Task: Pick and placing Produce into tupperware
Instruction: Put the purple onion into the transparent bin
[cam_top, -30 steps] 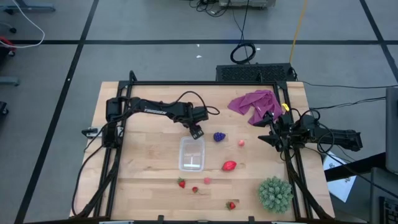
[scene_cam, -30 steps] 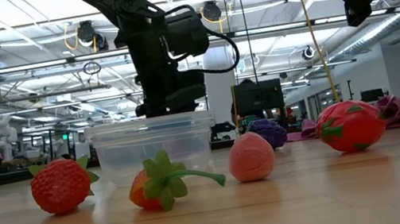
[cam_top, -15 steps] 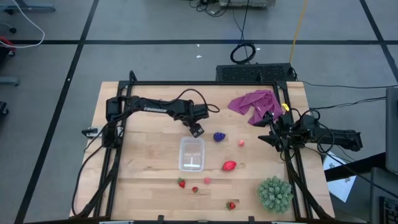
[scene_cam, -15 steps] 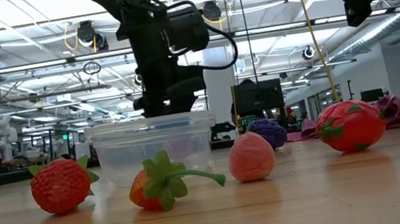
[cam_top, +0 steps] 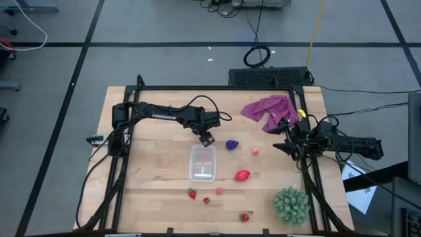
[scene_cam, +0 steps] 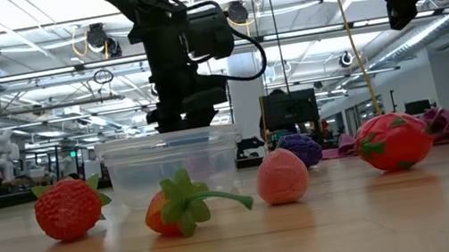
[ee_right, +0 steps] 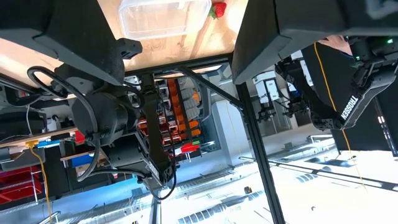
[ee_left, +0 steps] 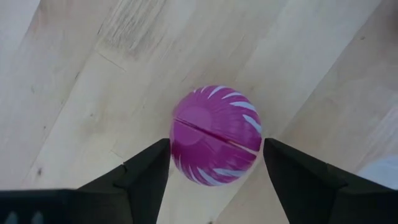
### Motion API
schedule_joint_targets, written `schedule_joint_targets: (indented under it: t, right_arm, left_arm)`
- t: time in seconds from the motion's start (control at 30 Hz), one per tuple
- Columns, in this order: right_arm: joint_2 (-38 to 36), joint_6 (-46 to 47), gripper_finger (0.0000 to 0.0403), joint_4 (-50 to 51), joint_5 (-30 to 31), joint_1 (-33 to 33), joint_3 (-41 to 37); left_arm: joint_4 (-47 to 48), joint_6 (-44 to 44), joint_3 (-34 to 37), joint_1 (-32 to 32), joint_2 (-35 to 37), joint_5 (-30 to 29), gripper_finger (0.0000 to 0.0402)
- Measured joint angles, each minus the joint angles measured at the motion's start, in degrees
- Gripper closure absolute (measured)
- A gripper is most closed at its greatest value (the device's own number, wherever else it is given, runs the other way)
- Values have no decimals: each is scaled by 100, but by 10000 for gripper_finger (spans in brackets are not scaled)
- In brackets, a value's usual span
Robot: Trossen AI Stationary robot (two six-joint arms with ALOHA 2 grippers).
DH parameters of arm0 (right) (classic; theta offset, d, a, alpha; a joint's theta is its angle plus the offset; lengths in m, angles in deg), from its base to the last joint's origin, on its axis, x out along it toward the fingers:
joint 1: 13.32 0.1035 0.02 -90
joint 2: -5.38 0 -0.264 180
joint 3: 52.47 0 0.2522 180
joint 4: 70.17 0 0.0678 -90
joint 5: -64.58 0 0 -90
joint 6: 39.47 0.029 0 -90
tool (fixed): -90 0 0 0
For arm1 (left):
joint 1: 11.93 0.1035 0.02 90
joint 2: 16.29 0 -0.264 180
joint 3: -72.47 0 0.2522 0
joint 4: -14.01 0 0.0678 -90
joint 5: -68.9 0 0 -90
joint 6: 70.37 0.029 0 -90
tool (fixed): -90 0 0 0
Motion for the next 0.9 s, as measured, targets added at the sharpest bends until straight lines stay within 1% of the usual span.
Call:
schedule_joint_targets:
  t: [0.3, 0.43, 0.67, 0.9]
  right_arm:
    - [0, 0, 112, 0, 0, -1, 0]
    - [0, 0, 112, 0, 0, -2, 0]
    - [0, 2, 112, 0, 1, -1, 0]
    - [0, 2, 112, 0, 0, 0, 0]
  left_arm:
    - [-9, 25, 0, -2, 0, -4, 191]
    - [-15, 36, 0, 0, 2, -10, 205]
    - [-15, 34, 0, 0, 2, -13, 200]
    - [-13, 31, 0, 0, 2, -13, 204]
